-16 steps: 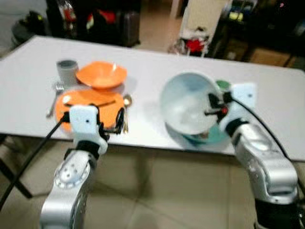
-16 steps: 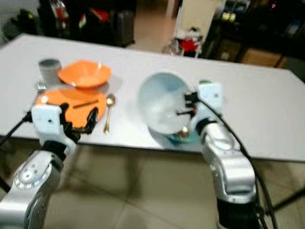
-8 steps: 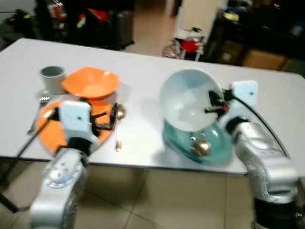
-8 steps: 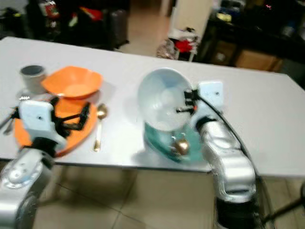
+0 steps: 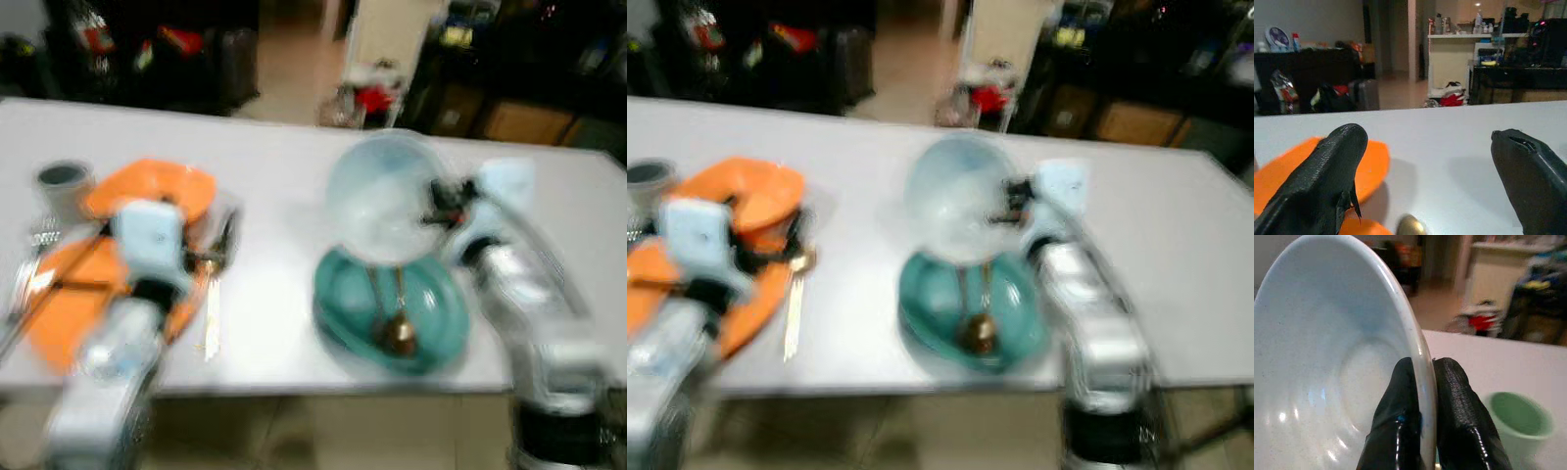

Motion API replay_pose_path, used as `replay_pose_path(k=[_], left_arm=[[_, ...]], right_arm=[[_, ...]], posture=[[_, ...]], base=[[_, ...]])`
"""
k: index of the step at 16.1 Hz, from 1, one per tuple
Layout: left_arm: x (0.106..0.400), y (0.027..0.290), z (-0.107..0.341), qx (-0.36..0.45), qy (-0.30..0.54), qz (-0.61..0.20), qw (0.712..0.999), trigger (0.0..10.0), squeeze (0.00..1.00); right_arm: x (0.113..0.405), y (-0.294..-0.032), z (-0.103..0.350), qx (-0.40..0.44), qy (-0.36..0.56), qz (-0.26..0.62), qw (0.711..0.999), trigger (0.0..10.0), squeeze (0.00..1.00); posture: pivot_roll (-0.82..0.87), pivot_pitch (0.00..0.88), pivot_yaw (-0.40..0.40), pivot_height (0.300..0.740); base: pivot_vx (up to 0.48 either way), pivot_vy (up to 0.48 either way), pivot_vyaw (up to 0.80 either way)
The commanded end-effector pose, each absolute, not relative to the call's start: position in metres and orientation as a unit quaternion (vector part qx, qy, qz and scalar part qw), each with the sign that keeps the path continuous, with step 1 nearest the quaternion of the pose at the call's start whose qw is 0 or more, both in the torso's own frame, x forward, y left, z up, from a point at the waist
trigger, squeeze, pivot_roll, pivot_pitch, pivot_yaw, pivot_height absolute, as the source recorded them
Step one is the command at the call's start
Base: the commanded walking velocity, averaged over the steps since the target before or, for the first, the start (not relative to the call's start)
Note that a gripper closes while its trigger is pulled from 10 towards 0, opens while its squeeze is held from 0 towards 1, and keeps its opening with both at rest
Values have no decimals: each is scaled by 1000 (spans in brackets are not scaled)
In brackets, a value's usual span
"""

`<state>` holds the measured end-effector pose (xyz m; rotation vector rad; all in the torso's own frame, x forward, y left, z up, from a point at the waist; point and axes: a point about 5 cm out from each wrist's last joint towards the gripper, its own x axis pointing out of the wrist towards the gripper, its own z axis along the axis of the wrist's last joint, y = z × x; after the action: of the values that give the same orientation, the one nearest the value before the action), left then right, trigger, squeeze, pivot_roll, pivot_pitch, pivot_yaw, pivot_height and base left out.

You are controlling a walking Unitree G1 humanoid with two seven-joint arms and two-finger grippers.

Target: Setting the table

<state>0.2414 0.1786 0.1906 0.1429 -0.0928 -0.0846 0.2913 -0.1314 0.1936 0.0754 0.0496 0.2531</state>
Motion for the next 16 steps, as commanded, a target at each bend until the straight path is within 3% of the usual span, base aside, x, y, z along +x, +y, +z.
replay_pose_path(k=[1,7,10,16], left_arm=[[245,168,194,67,-50,-72,994,10000,0],[248,171,196,75,-47,-85,992,10000,0],[245,172,196,78,-45,-81,993,10000,0],[244,175,198,88,-42,-85,992,10000,0]], right_arm=[[290,-145,196,44,23,104,993,10000,0],[289,-144,194,74,34,115,990,10000,0],[294,-135,201,116,26,165,979,10000,0],[327,-125,214,128,61,200,969,10000,0]], posture=[[-34,0,-67,740],[-36,0,-45,740],[-15,0,-58,740],[3,0,-64,740]], base=[[345,0,0],[346,0,0],[345,0,0],[277,0,0]])
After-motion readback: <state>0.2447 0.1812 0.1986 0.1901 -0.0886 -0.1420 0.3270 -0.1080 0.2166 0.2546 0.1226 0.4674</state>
